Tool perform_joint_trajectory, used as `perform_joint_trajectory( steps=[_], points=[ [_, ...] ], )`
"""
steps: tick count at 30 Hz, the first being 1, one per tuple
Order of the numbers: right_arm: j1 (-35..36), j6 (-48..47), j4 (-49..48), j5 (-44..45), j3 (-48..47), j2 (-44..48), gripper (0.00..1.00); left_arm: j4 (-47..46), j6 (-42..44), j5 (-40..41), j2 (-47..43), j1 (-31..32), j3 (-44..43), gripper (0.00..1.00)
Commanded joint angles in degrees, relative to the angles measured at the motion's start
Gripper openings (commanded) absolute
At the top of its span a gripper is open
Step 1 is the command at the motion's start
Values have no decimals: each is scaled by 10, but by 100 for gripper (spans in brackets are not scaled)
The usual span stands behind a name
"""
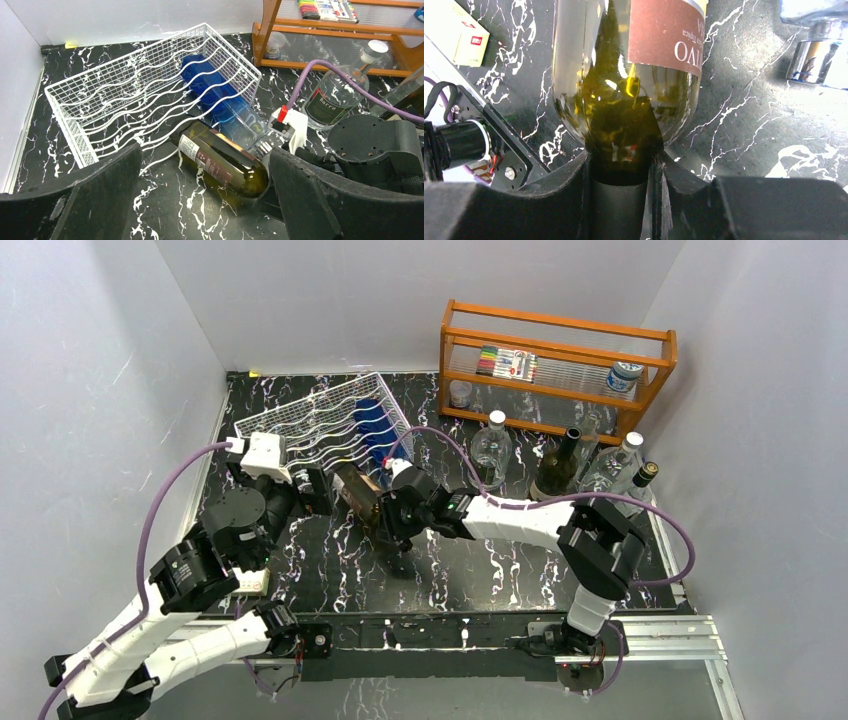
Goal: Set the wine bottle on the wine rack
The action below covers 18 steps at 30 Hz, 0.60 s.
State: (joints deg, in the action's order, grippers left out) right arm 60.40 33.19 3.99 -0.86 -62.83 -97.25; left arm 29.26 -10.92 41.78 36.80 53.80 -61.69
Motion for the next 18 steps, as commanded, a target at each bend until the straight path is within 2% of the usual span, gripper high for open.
perform_joint_trajectory(
  steps=[1,6,10,18],
  points=[
    [0,13,-101,26,-57,2,0,8,15,8,13,0,-11,98],
    [0,27,-128,32,-68,-17,0,8,18,4,23,0,-10,98],
    [0,36,-162,72,-74,-48,0,5,24,7,25,0,-1,98],
    [-1,6,-229,163,-104,-120,0,18,73,66,50,0,-26,98]
  ],
)
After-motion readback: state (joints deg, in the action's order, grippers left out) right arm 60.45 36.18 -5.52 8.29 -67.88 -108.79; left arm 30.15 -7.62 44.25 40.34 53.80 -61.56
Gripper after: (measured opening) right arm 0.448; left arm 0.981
